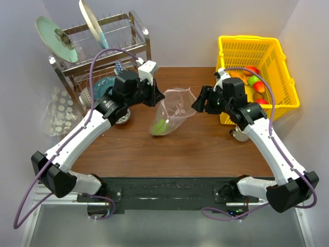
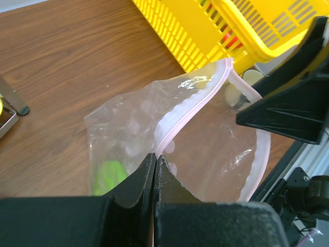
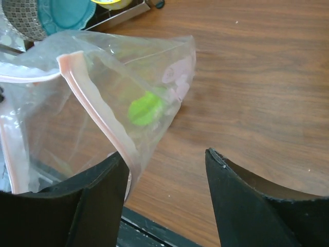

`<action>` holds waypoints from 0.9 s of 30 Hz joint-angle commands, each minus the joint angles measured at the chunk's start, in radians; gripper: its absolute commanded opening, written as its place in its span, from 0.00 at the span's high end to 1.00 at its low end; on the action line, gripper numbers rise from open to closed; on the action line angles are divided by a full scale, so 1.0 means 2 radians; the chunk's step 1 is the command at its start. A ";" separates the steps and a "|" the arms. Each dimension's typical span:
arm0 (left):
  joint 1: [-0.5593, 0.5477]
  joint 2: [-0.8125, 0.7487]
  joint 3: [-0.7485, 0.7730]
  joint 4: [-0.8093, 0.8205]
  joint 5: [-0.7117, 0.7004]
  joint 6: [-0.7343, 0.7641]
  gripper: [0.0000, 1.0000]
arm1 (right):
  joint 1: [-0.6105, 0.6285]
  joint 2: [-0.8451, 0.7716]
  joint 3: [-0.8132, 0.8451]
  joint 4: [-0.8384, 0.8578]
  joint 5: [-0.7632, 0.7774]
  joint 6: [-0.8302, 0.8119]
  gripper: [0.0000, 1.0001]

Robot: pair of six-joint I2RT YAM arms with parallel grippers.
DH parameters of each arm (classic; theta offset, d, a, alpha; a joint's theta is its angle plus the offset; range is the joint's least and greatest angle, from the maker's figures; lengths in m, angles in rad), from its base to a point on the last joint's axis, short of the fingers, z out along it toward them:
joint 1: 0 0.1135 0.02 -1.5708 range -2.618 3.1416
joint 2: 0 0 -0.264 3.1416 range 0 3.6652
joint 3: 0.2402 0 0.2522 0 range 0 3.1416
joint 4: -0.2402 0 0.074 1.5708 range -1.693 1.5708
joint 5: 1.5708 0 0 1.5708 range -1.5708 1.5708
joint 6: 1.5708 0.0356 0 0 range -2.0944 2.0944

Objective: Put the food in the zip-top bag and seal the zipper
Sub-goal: Adjust the zipper on the food storage bag, then pick up the fake fruit from the bin.

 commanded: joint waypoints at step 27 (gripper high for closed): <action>0.005 0.017 0.057 -0.037 -0.194 0.085 1.00 | -0.181 0.112 0.162 0.067 0.238 -0.037 0.25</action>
